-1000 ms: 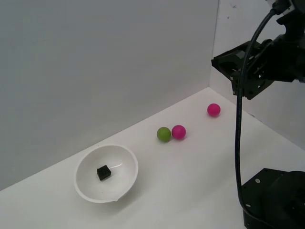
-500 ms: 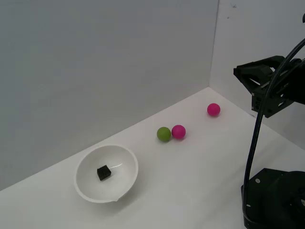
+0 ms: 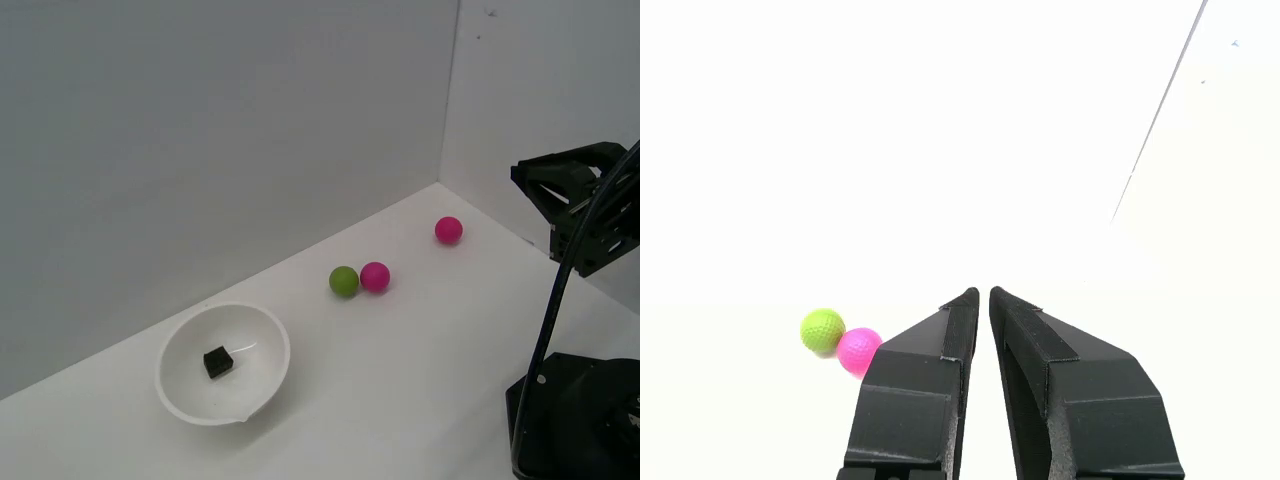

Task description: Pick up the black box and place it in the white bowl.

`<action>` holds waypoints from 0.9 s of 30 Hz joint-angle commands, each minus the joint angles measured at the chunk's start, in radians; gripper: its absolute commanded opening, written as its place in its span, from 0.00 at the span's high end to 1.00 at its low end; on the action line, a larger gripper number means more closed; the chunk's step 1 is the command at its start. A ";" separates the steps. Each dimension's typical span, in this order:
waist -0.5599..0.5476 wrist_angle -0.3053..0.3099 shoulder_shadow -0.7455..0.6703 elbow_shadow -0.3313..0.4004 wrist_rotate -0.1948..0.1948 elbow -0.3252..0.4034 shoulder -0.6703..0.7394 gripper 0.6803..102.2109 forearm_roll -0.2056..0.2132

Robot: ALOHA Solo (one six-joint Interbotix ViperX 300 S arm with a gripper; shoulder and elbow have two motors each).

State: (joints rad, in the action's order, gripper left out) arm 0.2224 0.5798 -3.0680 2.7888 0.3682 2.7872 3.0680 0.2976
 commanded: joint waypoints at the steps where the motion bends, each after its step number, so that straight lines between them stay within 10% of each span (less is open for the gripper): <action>1: 0.021 0.008 -0.006 -0.005 0.002 0.002 0.003 0.98 0.000; 27: 0.018 0.008 -0.005 -0.005 0.002 0.002 0.000 0.98 0.000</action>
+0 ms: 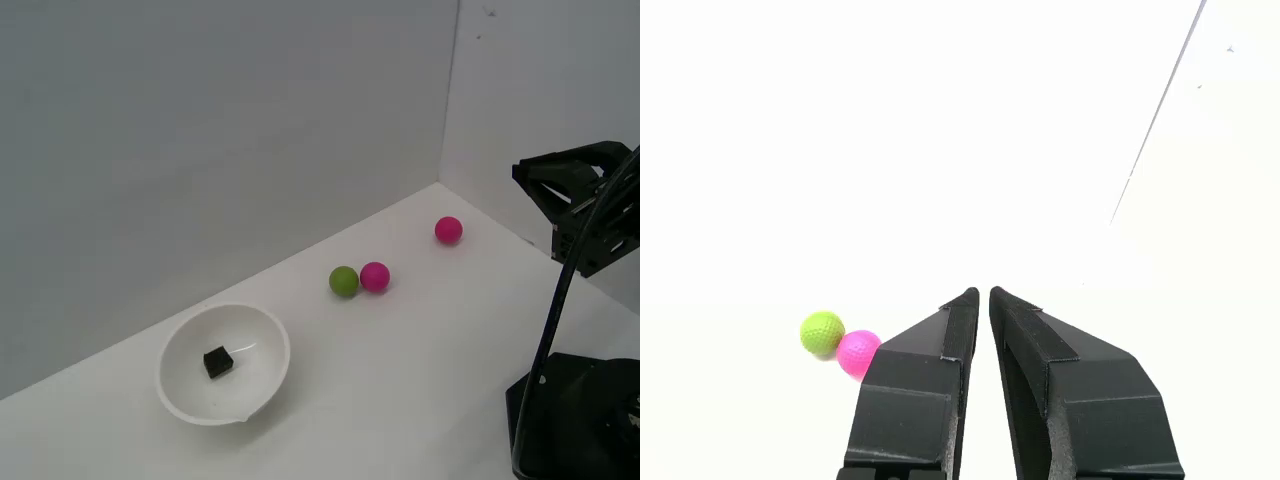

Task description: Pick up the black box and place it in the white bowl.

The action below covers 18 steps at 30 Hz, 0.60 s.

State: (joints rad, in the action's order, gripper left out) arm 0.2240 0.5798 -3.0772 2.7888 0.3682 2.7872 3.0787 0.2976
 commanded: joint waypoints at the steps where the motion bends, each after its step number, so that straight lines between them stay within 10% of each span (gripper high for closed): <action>1: 0.017 0.008 0.005 -0.005 0.002 0.002 -0.011 0.98 0.000; 18: 0.015 0.009 -0.008 -0.003 0.002 0.002 0.000 0.98 0.000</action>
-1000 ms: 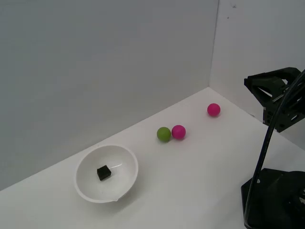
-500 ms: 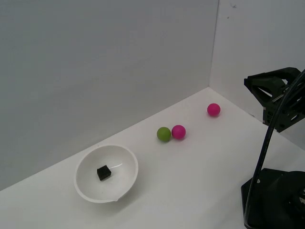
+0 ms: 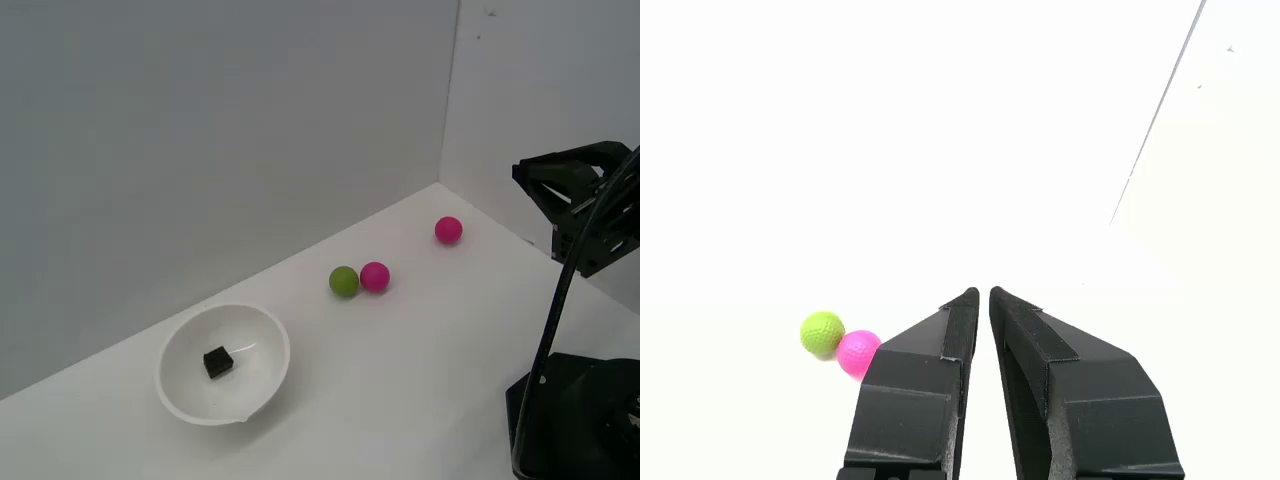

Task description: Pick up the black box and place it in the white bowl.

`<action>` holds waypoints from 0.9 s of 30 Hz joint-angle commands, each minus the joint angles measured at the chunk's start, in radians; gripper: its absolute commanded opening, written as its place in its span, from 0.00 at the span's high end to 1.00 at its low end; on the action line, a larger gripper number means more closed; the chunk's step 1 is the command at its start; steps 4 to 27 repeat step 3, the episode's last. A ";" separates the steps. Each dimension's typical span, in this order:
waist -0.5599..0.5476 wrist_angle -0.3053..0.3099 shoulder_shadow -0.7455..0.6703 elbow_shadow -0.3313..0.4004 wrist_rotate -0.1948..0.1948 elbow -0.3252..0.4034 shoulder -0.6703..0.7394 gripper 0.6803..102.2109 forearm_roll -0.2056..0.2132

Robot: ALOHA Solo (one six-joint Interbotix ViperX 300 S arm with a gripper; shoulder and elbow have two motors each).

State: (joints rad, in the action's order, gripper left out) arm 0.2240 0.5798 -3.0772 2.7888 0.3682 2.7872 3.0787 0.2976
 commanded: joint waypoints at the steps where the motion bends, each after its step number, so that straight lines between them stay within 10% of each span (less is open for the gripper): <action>1: 0.017 0.009 -0.006 -0.005 0.002 0.002 0.000 0.98 0.000; 27: 0.017 0.009 -0.006 -0.003 0.002 0.002 0.000 0.98 0.000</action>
